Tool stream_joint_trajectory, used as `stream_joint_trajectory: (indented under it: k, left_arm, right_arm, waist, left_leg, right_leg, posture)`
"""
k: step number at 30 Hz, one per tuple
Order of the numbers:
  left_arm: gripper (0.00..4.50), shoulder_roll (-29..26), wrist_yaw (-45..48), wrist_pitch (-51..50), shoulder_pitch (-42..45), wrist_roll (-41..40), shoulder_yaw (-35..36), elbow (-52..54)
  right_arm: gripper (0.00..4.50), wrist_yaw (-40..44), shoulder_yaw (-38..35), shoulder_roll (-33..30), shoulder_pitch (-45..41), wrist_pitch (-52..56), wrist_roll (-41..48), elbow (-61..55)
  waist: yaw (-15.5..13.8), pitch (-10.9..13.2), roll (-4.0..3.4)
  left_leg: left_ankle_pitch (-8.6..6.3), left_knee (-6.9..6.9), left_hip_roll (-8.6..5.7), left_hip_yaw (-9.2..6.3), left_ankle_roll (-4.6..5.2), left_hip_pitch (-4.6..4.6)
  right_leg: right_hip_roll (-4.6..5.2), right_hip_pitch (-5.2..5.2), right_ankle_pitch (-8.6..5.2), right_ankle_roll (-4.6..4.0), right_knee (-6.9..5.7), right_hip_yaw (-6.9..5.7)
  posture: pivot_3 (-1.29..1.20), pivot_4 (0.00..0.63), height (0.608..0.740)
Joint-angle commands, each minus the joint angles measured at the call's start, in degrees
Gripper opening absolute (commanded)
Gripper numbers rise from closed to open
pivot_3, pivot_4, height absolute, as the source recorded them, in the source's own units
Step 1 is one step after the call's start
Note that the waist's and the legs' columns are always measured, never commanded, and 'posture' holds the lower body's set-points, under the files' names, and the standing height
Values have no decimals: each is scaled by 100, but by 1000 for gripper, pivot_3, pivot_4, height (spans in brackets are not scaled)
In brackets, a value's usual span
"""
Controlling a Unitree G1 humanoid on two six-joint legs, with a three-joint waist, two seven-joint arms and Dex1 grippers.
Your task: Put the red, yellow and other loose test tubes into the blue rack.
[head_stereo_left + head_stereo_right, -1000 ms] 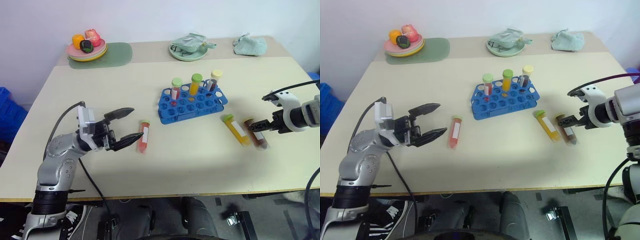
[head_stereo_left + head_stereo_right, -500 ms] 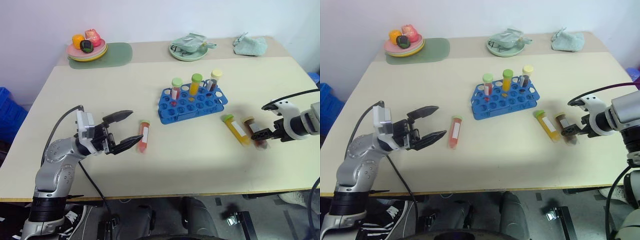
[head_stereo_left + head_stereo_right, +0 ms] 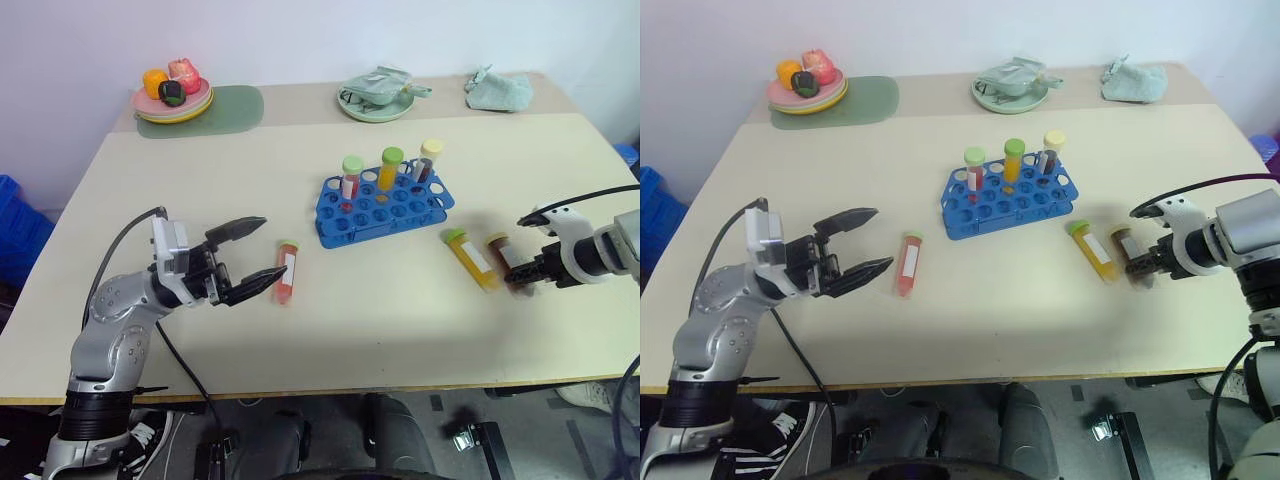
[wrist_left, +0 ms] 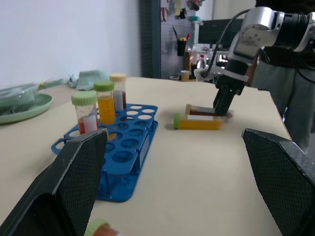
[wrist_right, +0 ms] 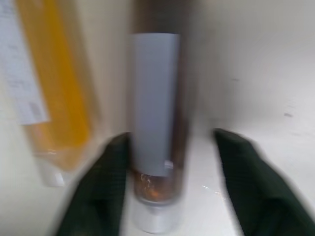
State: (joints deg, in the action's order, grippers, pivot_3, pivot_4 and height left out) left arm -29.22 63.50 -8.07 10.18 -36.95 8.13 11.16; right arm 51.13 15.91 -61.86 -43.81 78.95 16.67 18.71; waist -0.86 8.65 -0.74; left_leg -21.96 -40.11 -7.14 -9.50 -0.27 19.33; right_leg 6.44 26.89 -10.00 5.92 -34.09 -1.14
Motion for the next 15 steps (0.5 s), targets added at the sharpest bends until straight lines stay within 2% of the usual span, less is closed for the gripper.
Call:
stream_joint_trajectory:
  k: [1,5,8,9,15]
  left_arm:
    - [4500,-57,-11,24,101,-99,128,65]
    - [4500,-52,-11,21,145,-94,120,38]
    - [4500,-45,-12,13,181,-96,112,24]
    - [4500,-44,-9,12,190,-94,111,18]
    - [4500,-47,13,23,249,-86,114,-52]
  right_arm:
    - [1776,-58,-157,-8,50,-21,-15,-85]
    - [1776,-72,-216,13,70,6,-3,-120]
    - [929,-108,-253,34,76,20,1,-121]
    - [835,-109,-258,30,83,17,2,-130]
    - [833,145,-379,-84,20,-25,211,-424]
  waist:
    - [0,-1,1]
    - [0,-1,1]
    - [1,-1,1]
    - [1,-1,1]
    - [1,0,0]
  left_leg:
    - [0,-2,0,1,0,0]
    - [0,-2,0,1,0,-1]
    - [0,-2,0,2,0,-1]
    - [0,-2,0,2,0,-1]
    - [0,-2,0,2,0,-1]
  right_leg:
    - [0,-1,1,-1,0,1]
    - [0,-1,2,0,0,2]
    - [0,-1,2,0,0,2]
    - [0,-1,2,0,0,2]
    - [0,-1,2,0,0,2]
  posture:
    - [0,150,740]
    - [0,150,740]
    - [0,150,740]
    - [0,150,740]
    - [0,150,740]
